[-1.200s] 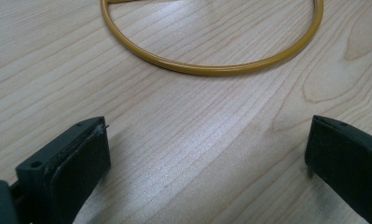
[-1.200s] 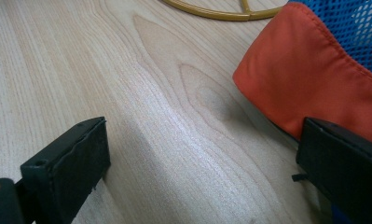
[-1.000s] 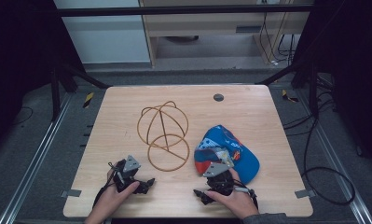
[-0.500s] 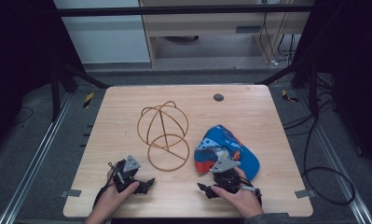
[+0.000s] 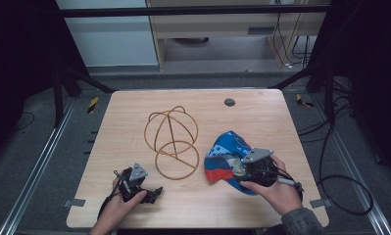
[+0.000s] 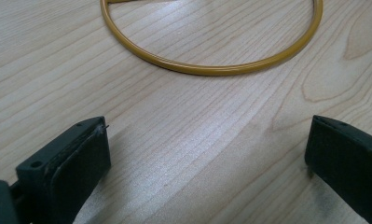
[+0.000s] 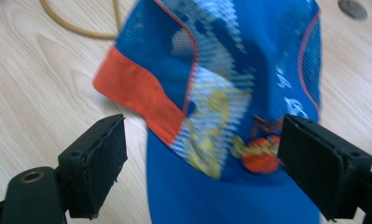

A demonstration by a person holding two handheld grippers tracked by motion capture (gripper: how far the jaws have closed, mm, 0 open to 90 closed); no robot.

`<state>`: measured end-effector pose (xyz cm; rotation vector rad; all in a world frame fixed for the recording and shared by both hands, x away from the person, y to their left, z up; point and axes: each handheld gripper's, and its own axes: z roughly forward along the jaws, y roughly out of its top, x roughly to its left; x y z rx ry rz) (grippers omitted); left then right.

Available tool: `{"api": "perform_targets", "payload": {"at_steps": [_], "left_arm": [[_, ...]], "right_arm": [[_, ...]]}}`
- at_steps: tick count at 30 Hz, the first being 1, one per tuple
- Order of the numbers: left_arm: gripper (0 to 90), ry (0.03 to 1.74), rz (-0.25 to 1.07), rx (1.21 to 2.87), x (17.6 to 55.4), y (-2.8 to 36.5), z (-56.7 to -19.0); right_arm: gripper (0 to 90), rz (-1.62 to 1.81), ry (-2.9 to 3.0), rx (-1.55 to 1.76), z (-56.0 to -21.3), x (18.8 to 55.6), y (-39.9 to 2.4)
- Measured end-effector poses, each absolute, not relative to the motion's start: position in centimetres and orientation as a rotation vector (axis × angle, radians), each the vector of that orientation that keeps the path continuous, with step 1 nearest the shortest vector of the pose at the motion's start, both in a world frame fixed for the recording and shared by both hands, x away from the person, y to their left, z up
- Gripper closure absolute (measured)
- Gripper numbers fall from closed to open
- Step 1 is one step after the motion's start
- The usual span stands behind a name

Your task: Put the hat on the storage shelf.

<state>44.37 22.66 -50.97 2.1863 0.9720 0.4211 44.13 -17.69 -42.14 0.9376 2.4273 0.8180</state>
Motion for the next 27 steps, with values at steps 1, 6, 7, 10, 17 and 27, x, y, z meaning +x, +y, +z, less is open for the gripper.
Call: {"api": "perform_targets", "payload": {"at_steps": [1,6,7,10,17,27], "left_arm": [[0.0,0.972,0.420,2.184,44.4,22.6,-51.0],[0.0,0.973,0.423,2.183,44.4,22.6,-51.0],[0.0,0.973,0.422,2.183,44.4,22.6,-51.0],[0.0,0.972,0.423,2.185,44.4,22.6,-51.0],[0.0,0.977,0.424,2.181,44.5,22.5,-51.0],[0.0,0.976,0.425,2.182,44.5,22.5,-51.0]], "right_arm": [[21.5,0.811,2.451,0.961,-41.8,44.4,-17.9],[23.1,0.780,2.479,0.979,-40.3,45.2,-18.6],[23.5,0.781,2.484,0.989,-39.9,45.4,-18.8],[23.5,0.763,2.489,1.000,-38.8,46.2,-19.1],[33.0,0.727,2.567,1.005,-38.0,48.1,-18.8],[23.2,0.671,2.617,1.026,-39.5,50.1,-16.6]]}}
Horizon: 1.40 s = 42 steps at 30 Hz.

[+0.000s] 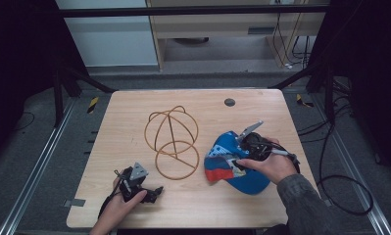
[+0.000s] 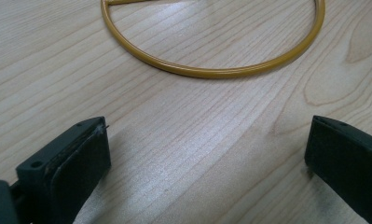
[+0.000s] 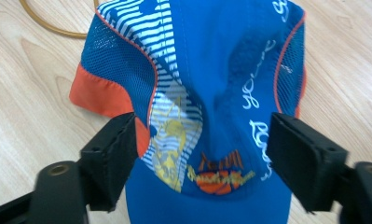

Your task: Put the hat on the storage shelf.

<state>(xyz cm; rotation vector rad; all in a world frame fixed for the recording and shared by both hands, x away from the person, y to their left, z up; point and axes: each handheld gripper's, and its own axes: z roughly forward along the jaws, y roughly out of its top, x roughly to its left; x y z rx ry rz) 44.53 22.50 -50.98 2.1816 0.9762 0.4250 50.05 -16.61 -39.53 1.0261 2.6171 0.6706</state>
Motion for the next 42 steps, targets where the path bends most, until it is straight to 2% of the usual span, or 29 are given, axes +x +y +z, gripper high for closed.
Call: {"api": "perform_targets", "payload": {"at_steps": [5,10,16,19,21,22,23,24,28,35,42], "left_arm": [[0.0,0.974,0.422,2.183,44.6,22.5,-51.0],[0.0,0.970,0.423,2.185,44.6,22.5,-51.0],[0.0,0.970,0.422,2.185,44.6,22.5,-51.0],[0.0,0.969,0.422,2.186,44.6,22.4,-51.0],[0.0,0.967,0.421,2.185,44.6,22.4,-51.0],[0.0,0.967,0.421,2.185,44.6,22.4,-51.0],[0.0,0.966,0.420,2.186,44.6,22.4,-51.0],[0.0,0.966,0.420,2.186,44.6,22.4,-51.0],[0.0,0.965,0.419,2.186,44.6,22.4,-51.0],[0.0,0.965,0.420,2.186,44.6,22.4,-51.0],[0.0,0.967,0.420,2.185,44.6,22.4,-51.0]], "right_arm": [[21.2,0.658,2.619,1.034,-40.3,51.1,-16.1],[30.2,0.652,2.639,1.056,-41.1,51.9,-16.1],[48.7,0.633,2.666,1.070,-41.8,52.3,-16.2],[62.4,0.628,2.678,1.063,-42.0,52.4,-16.2],[74.7,0.632,2.694,1.059,-42.1,52.5,-16.3],[74.7,0.632,2.694,1.059,-42.1,52.5,-16.3],[82.3,0.640,2.701,1.057,-42.1,52.6,-16.3],[85.8,0.657,2.708,1.058,-42.0,52.6,-16.5],[89.3,0.680,2.715,1.058,-41.8,52.6,-16.8],[89.7,0.694,2.710,1.067,-41.3,52.5,-17.2],[89.7,0.707,2.703,1.045,-39.3,52.3,-17.4]]}}
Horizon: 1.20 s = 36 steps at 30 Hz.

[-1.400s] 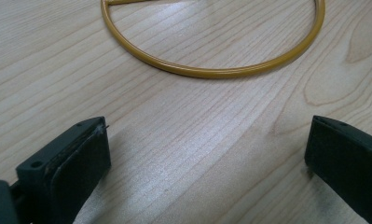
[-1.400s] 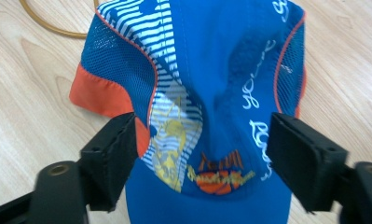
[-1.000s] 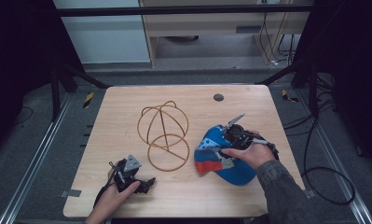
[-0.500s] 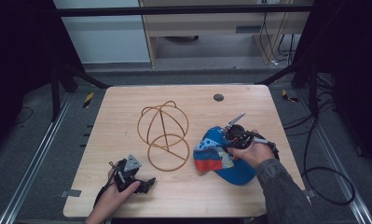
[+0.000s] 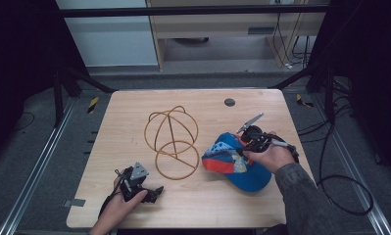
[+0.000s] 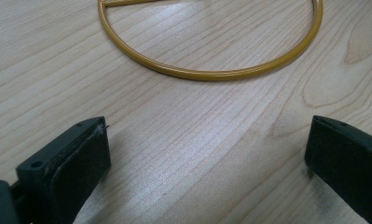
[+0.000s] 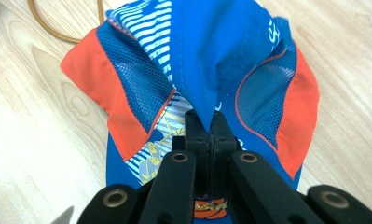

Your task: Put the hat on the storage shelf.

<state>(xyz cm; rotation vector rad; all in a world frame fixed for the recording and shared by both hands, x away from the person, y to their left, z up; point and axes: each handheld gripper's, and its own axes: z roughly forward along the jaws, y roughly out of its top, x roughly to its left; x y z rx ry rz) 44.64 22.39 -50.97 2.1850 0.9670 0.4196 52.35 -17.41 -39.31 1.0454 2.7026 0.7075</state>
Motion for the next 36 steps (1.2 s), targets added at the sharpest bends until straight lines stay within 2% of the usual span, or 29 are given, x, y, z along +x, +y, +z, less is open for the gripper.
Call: {"api": "perform_targets", "payload": {"at_steps": [15,36], "left_arm": [[0.0,0.966,0.421,2.185,44.7,22.4,-51.0],[0.0,0.967,0.420,2.187,44.7,22.3,-51.0]], "right_arm": [[89.7,0.745,2.643,0.994,-34.0,51.5,-18.0],[89.7,0.844,2.557,0.988,-29.3,50.2,-19.7]]}}
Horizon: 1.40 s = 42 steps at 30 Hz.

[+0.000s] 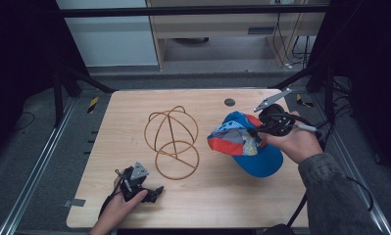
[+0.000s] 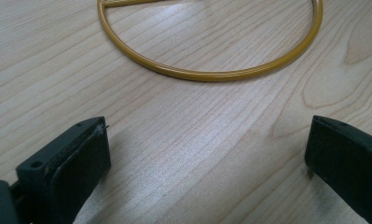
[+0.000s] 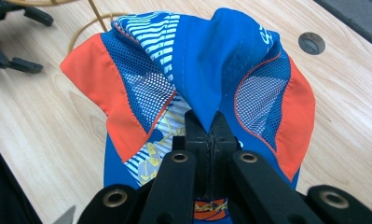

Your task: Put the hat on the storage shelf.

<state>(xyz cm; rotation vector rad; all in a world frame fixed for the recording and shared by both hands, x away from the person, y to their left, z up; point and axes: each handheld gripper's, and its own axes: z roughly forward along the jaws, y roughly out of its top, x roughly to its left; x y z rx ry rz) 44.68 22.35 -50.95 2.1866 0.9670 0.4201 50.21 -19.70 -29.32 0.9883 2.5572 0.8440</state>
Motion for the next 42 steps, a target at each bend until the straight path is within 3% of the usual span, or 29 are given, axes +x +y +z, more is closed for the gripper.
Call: {"api": "perform_targets", "payload": {"at_steps": [42], "left_arm": [[0.0,0.967,0.424,2.190,44.7,22.3,-50.9]], "right_arm": [[89.8,0.953,2.458,0.921,-23.3,49.7,-20.0]]}}
